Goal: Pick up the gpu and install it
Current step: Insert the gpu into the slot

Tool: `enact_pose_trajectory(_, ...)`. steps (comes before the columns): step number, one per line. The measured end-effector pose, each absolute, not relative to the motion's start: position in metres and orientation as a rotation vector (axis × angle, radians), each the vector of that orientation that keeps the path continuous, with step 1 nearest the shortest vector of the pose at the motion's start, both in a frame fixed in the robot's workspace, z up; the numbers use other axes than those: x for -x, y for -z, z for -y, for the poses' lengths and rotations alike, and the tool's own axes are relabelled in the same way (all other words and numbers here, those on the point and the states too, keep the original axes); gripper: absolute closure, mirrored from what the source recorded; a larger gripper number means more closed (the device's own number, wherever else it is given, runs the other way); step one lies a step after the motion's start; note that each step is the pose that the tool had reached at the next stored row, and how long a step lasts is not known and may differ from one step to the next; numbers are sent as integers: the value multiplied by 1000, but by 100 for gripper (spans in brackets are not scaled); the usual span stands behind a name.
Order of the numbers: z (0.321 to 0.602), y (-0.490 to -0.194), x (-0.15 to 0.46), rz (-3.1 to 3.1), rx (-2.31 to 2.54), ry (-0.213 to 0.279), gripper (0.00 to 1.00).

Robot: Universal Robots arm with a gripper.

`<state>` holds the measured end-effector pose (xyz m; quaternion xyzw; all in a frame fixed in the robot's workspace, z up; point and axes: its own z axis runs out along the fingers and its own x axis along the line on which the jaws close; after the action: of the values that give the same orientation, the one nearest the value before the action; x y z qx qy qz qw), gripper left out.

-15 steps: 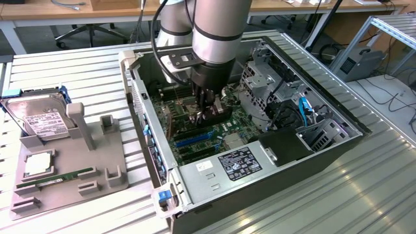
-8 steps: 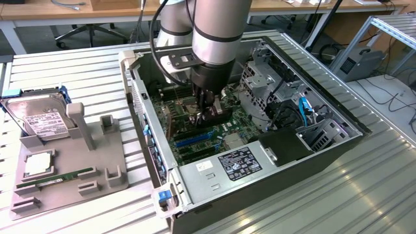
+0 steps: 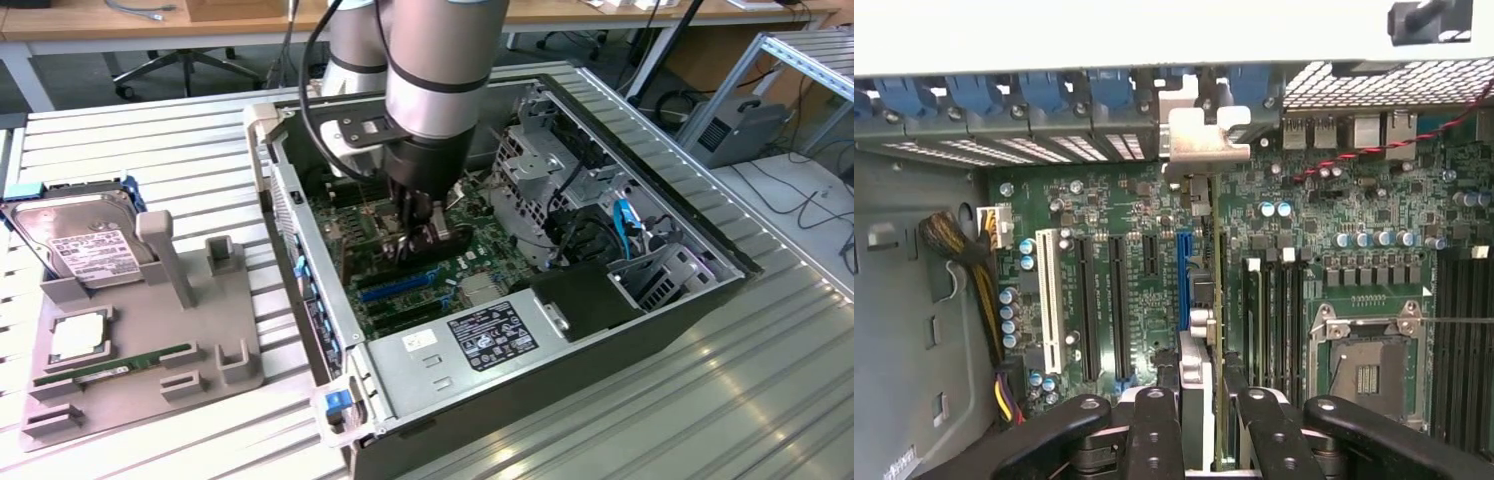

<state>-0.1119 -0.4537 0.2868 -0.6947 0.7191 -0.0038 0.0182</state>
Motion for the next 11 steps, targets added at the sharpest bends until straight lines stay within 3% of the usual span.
enact_pose_trajectory(11, 456, -281, 116, -2255, 2145, 24, 73)
